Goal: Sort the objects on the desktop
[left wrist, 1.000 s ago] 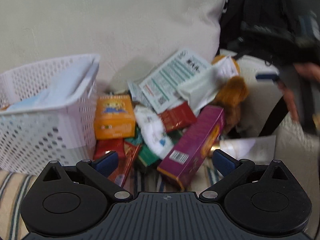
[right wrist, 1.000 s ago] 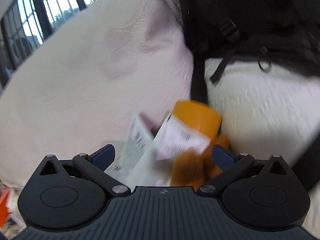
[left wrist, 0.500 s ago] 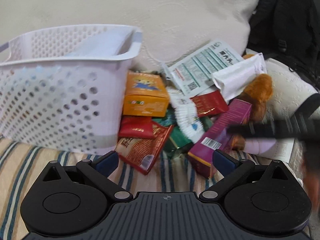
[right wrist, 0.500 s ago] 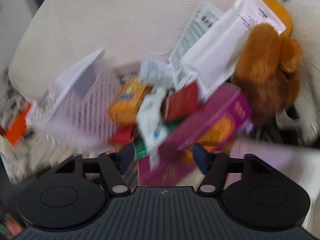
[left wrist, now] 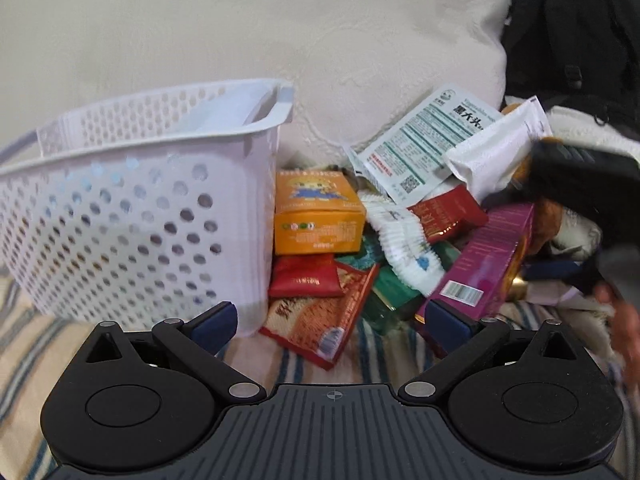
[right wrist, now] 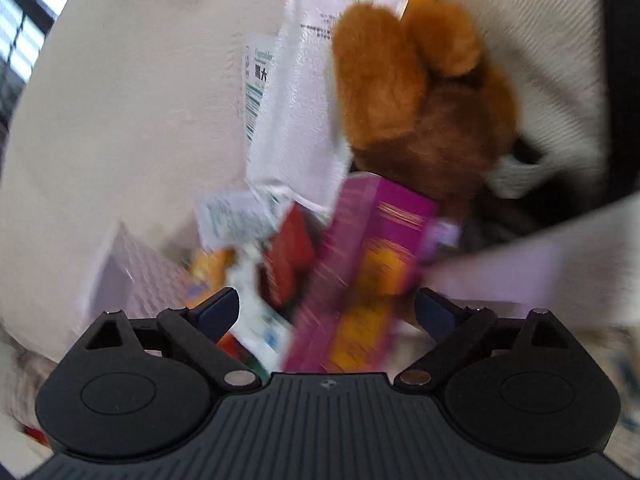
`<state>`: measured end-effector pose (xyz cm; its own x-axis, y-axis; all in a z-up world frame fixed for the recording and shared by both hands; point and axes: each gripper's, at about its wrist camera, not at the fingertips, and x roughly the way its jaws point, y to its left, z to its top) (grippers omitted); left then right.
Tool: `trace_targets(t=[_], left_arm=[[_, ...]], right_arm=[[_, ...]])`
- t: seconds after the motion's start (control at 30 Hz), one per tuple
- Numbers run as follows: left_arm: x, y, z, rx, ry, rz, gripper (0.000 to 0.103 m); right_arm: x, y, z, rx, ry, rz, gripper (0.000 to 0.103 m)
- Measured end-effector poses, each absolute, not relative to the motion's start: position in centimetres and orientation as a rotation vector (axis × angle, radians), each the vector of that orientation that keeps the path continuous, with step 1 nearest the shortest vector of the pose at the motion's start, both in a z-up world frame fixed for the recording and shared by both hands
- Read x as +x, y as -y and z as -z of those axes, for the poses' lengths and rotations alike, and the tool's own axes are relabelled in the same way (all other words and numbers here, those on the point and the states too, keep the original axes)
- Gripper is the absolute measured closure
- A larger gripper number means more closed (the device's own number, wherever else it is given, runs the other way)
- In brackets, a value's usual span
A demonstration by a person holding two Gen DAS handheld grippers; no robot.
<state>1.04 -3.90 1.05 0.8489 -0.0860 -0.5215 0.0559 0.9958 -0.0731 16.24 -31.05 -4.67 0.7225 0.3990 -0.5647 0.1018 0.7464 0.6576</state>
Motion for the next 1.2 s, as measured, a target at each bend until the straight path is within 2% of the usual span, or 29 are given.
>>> trace_targets(t=[0.1, 0.17, 0.2, 0.33, 0.47, 0.5, 0.53, 0.6, 0.63, 0.7, 0.77, 0.8, 0.83, 0.93, 1.07, 1.13, 1.2], left_arm=[[1.9, 5.0, -0.9, -0.014, -0.544, 0.118, 0.000], [2.9, 6.1, -0.7, 0.028, -0.551, 0.130, 0.000], [3.5, 6.7, -0.6, 0.048, -0.553, 0.129, 0.000], [5.2, 9.0, 0.1, 0.142, -0.558, 0.151, 0.002], [4.7, 10.0, -1.1, 0.290, -0.497, 0.172, 0.000], [4.4, 9.6, -1.5, 0.295, -0.484, 0.187, 0.000], [4.3, 9.3, -1.8, 0.293, -0.484, 0.223, 0.000], [4.6, 8.9, -2.2, 0.299, -0.527, 0.336, 0.000], [5.0, 9.1, -2.2, 0.312, -0.541, 0.367, 0.000], [5.5, 9.8, -1.9, 0.357, -0.547, 0.353, 0.000], [6.5, 10.5, -1.4, 0.360, -0.561, 0.341, 0.001], [6.8, 10.6, -1.4, 0.329, -0.557, 0.349, 0.001], [7.3, 10.8, -1.5, 0.300, -0.579, 0.381, 0.000], [8.0, 12.8, -0.8, 0.318, -0.698, 0.513, 0.001], [7.3, 14.9, 1.7, 0.487, -0.695, 0.475, 0.001], [7.5, 14.7, 1.7, 0.446, -0.674, 0.468, 0.000], [8.3, 14.5, 1.4, 0.399, -0.674, 0.435, 0.008]], right_arm=[[18.6, 30.1, 4.5, 0.656, -0.735, -0.124, 0.004], [19.2, 29.8, 4.9, 0.632, -0.734, -0.095, 0.008], [19.1, 29.6, 4.9, 0.609, -0.737, -0.075, 0.022], [17.5, 32.2, 6.0, 0.725, -0.723, -0.116, 0.046], [18.2, 33.9, 6.4, 0.789, -0.779, -0.160, 0.046], [18.7, 34.1, 6.4, 0.809, -0.806, -0.169, 0.039], [19.3, 34.1, 6.3, 0.832, -0.825, -0.196, 0.024], [20.6, 33.0, 5.8, 0.800, -0.869, -0.234, 0.006], [21.2, 32.2, 5.7, 0.770, -0.892, -0.232, 0.003], [21.8, 31.2, 5.8, 0.727, -0.898, -0.184, 0.007], [21.9, 31.2, 5.9, 0.693, -0.899, -0.141, 0.023], [21.8, 31.7, 6.2, 0.710, -0.897, -0.132, 0.035], [21.6, 32.6, 6.5, 0.748, -0.889, -0.146, 0.038], [21.7, 34.3, 6.8, 0.809, -0.894, -0.192, 0.039], [22.3, 34.7, 6.9, 0.798, -0.903, -0.198, 0.039], [22.7, 34.4, 6.9, 0.779, -0.902, -0.193, 0.039], [22.9, 34.3, 6.9, 0.764, -0.897, -0.190, 0.039]])
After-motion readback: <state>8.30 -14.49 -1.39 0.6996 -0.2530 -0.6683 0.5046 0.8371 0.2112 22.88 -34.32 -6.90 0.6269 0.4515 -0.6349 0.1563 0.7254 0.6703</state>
